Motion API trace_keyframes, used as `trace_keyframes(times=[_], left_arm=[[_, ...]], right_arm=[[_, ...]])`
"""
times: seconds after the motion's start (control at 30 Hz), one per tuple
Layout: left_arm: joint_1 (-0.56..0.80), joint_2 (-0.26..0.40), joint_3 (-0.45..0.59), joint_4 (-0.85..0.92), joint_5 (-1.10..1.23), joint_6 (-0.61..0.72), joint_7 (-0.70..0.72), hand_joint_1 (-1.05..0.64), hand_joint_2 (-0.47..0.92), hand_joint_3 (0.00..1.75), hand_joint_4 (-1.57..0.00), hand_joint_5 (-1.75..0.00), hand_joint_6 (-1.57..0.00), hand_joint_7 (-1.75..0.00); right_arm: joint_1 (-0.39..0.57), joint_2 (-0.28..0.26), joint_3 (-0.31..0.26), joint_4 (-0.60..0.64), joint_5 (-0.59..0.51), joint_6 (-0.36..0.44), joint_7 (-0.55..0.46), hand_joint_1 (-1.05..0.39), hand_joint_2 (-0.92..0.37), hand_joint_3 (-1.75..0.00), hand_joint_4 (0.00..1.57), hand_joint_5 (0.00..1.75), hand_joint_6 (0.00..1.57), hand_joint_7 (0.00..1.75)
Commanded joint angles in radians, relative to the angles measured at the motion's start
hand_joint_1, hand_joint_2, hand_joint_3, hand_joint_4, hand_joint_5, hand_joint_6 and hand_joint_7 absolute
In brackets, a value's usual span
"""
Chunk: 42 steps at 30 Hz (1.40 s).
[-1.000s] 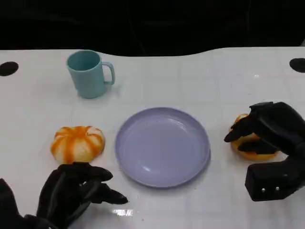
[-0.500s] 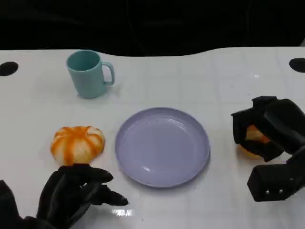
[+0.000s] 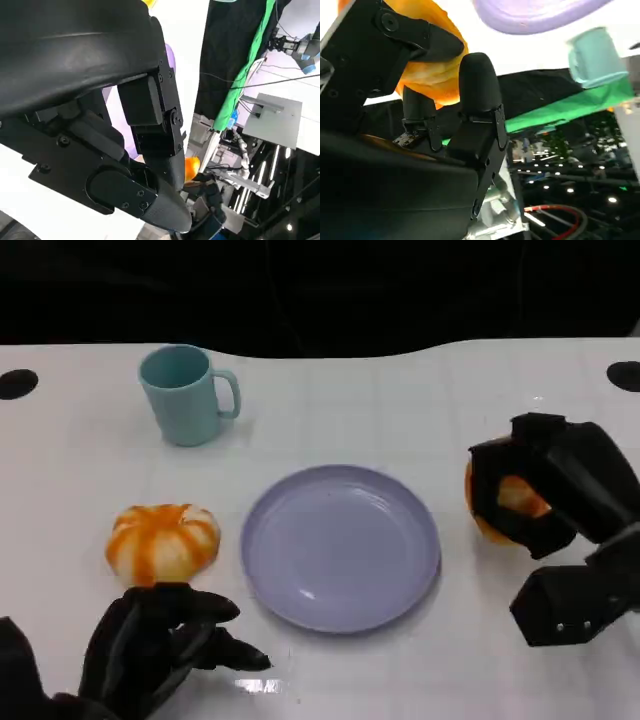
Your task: Grasp the bread from the table and place it into the plate.
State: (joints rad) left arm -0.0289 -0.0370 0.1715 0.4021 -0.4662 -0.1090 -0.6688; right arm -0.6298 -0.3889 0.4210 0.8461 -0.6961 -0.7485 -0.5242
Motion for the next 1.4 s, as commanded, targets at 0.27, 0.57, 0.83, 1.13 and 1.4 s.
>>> trace_keyframes(times=[0.27, 0.57, 0.83, 1.13, 1.4], left_arm=[[0.008, 0.012, 0.002, -0.008, 0.007, -0.009, 0.009, -0.98, 0.79, 0.00, -1.57, -0.23, -1.56, 0.00], [0.017, 0.009, -0.002, -0.015, 0.005, -0.008, 0.008, -0.97, 0.79, 0.00, -1.57, -0.23, -1.56, 0.00], [0.031, 0.009, -0.010, -0.031, 0.010, -0.013, 0.015, -0.98, 0.79, 0.00, -1.57, -0.24, -1.56, 0.00], [0.039, 0.009, -0.013, -0.042, 0.006, -0.011, 0.017, -0.98, 0.79, 0.00, -1.57, -0.24, -1.56, 0.00], [0.041, 0.011, -0.015, -0.052, 0.006, -0.003, 0.025, -0.99, 0.79, 0.00, -1.57, -0.23, -1.56, 0.00]], right_arm=[[0.002, 0.082, -0.020, -0.135, 0.055, -0.013, 0.126, 0.04, -0.14, -1.47, 1.04, 1.75, 0.86, 1.58], [-0.031, 0.184, 0.005, -0.123, 0.022, -0.012, 0.129, -0.03, -0.14, -1.49, 1.04, 1.75, 0.78, 1.74], [-0.068, 0.253, 0.044, -0.025, -0.006, -0.026, 0.113, -0.09, -0.19, -1.46, 1.04, 1.75, 0.79, 1.75], [-0.107, 0.279, 0.057, 0.065, 0.008, -0.015, 0.170, -0.12, -0.39, -1.00, 0.88, 1.38, 0.89, 0.84], [-0.113, 0.253, 0.067, 0.030, 0.019, 0.054, 0.348, -0.52, -0.89, -0.15, 0.27, 0.52, 0.46, 0.06]])
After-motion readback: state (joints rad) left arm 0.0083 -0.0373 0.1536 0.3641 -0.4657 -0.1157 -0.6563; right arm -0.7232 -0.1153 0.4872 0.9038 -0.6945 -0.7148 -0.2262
